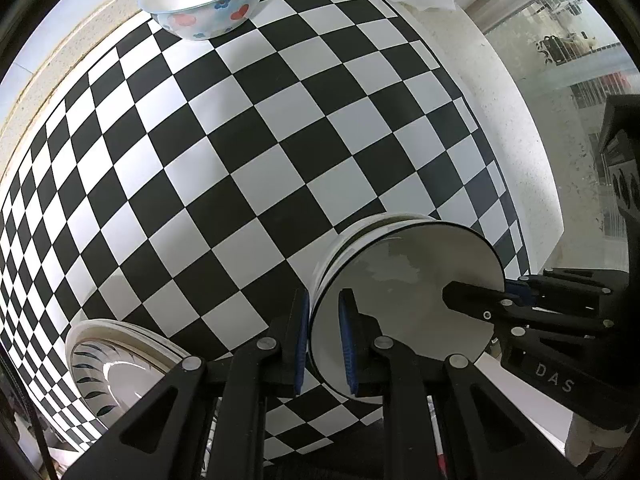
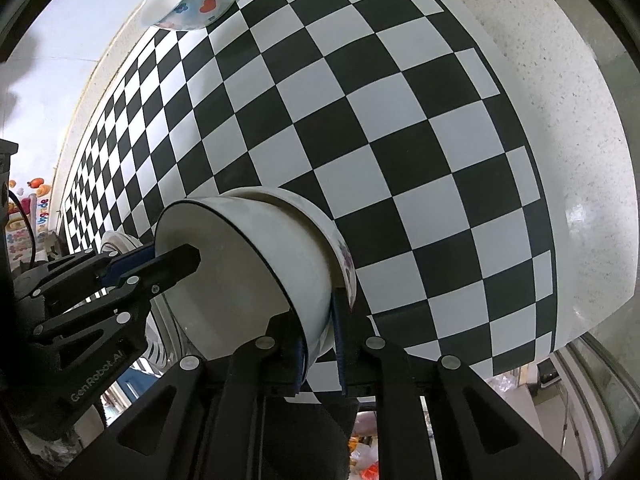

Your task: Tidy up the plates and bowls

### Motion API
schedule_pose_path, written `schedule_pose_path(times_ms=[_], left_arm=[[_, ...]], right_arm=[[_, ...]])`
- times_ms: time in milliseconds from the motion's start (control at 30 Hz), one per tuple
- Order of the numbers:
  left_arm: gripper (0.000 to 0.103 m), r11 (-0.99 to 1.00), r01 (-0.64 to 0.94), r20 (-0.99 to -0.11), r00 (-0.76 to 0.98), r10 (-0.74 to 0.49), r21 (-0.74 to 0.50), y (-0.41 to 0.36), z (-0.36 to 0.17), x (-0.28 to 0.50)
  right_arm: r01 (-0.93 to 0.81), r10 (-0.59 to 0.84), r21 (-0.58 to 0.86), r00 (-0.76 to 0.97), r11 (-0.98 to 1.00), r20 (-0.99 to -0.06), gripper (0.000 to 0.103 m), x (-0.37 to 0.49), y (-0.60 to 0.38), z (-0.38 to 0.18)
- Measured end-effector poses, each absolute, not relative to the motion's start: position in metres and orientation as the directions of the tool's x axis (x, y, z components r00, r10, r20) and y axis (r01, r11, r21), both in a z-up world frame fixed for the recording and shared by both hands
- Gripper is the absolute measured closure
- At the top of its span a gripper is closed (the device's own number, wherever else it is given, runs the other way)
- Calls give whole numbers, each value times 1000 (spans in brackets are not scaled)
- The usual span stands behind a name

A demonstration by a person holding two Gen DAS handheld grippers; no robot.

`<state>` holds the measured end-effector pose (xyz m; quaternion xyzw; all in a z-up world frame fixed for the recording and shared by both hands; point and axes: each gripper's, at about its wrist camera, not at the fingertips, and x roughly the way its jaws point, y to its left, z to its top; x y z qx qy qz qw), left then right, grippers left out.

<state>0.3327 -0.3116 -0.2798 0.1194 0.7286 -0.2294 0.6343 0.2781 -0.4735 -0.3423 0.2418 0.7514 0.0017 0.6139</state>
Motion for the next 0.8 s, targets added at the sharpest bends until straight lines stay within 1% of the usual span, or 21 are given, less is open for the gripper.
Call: schedule_pose_path(times_ms=[600, 800], left_arm=[[90, 851, 491, -978, -177, -113, -187, -316, -276, 329], [90, 849, 495, -978, -176, -110, -185, -319, -277, 328]], right_arm=[[330, 292, 232, -146, 915, -945, 88, 276, -471, -331], [349, 319, 256, -135, 901, -938, 88, 271, -477, -332]])
